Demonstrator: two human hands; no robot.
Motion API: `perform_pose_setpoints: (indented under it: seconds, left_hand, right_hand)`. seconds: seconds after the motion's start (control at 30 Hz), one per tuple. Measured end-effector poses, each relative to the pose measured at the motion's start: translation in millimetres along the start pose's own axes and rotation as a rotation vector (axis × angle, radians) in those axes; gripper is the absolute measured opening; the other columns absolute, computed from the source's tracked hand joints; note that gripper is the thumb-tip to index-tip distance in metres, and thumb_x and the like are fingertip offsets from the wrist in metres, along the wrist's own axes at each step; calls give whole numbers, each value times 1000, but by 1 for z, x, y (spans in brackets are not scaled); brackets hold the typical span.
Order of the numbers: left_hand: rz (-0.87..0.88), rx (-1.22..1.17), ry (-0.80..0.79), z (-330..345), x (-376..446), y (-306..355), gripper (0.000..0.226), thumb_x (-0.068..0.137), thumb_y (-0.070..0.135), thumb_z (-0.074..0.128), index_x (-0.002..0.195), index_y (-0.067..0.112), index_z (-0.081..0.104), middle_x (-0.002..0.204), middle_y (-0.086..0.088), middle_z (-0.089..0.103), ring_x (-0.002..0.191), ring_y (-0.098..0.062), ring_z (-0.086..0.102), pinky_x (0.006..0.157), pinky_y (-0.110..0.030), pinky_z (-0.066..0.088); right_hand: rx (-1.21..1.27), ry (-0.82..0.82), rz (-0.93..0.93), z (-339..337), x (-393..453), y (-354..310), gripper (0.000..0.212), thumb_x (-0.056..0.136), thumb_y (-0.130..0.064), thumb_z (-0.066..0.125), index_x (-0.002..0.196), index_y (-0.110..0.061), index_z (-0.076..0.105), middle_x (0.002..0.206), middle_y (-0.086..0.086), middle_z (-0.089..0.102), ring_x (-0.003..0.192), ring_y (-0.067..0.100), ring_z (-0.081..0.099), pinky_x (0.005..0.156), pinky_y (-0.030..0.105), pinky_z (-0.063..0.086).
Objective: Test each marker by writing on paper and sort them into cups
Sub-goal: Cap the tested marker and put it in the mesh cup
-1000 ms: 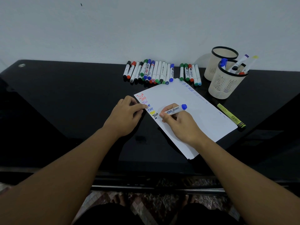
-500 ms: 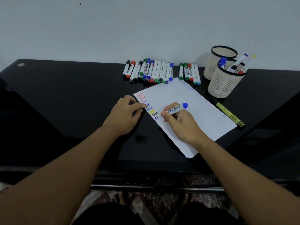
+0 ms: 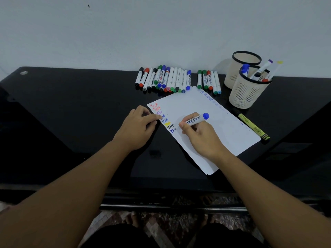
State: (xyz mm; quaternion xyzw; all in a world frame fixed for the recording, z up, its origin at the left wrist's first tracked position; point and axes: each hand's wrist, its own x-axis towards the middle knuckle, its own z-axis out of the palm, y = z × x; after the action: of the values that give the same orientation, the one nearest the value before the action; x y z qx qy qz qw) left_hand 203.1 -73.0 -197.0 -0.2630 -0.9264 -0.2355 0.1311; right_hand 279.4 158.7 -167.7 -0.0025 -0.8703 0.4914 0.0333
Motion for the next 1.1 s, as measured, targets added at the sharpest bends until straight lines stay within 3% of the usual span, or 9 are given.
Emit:
perform_pose_setpoints:
  seconds: [0.23,0.53,0.67,0.77,0.97,1.1]
  left_hand:
    - [8,-8,9,1,0,0,31,102,27,57,130,32,68,115,2,51,101,-19,48,85,-35,48]
    - [18,-6,15,1,0,0,30,102,26,58,130,31,68,115,1,52,99,-20,49,84,-37,50]
    - [18,1,18,1,0,-1,30,102,28,57,130,31,68,114,2,51,99,-20,49,83,-37,49]
    - [19,4,15,2,0,-2,30,102,27,57,130,31,68,115,2,51,99,-20,49,84,-35,49]
    - [20,2,16,3,1,-3,31,102,26,58,131,31,68,115,1,52,100,-20,49,85,-33,46]
    - [7,-11,13,2,0,-1,35,102,27,57,136,31,64,114,2,52,100,-19,49,85,-31,45]
  right_hand:
    - [-26,-8,-6,0,-1,-2,14,106,-36,55,110,-25,63,92,-9,68,93,9,65,78,20,48]
    - [5,15,-7,0,1,0,13,105,-37,56,107,-26,62,93,-9,68,93,10,66,87,31,54]
    - [-27,14,-19,1,1,0,14,105,-37,55,105,-25,63,90,-11,67,88,6,65,79,25,53]
    - [-46,24,-30,0,-1,-1,13,106,-36,54,102,-26,60,84,-11,64,80,-2,60,68,14,44]
    - [-12,-5,-9,0,-1,-3,12,106,-37,54,107,-26,60,93,-6,68,95,11,66,87,31,53]
    - [-25,20,-27,0,-2,-5,9,106,-36,54,100,-33,58,91,-7,68,91,9,66,79,22,51]
